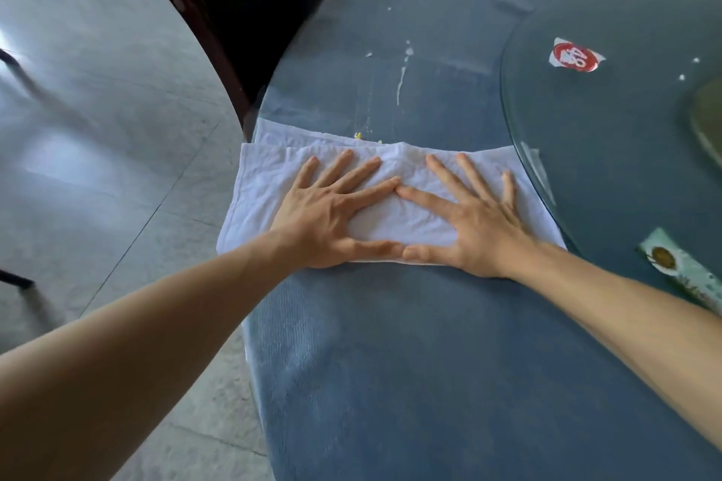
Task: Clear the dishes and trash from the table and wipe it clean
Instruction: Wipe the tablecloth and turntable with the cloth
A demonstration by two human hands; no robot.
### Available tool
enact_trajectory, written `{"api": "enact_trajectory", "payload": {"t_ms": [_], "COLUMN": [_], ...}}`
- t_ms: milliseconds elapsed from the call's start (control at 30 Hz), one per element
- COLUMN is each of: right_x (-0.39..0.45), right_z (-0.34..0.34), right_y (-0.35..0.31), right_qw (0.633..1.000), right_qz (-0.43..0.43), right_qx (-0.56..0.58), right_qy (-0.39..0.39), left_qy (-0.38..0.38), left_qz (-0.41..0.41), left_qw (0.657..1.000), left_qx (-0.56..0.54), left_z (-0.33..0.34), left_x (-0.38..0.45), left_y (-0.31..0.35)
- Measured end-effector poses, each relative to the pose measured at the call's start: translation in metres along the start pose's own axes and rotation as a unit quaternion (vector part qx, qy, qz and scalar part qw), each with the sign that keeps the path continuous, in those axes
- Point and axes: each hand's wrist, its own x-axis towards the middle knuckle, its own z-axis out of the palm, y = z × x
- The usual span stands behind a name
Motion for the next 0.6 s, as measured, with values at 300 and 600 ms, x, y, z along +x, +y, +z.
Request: {"api": "enact_trajectory", "payload": {"t_ms": [300,600], "right_x": [0.106,0.214], "right_z": [-0.017,-0.05], "right_y": [0.013,0.034], "right_qw": [0.998,0.994], "right_qz": [0.06,0.106], "right_qx": [0.021,0.034], "right_qy": [0.026,0.015], "left_qy": [-0.013,-0.044], "left_qz": [0.049,0.094], "left_qw": [0.999,0.995], "left_qx": [-0.002,0.002], "left_z": [-0.024,-0.047], "left_x": [0.108,0.23], "left_y": [-0.081,-0.153]}}
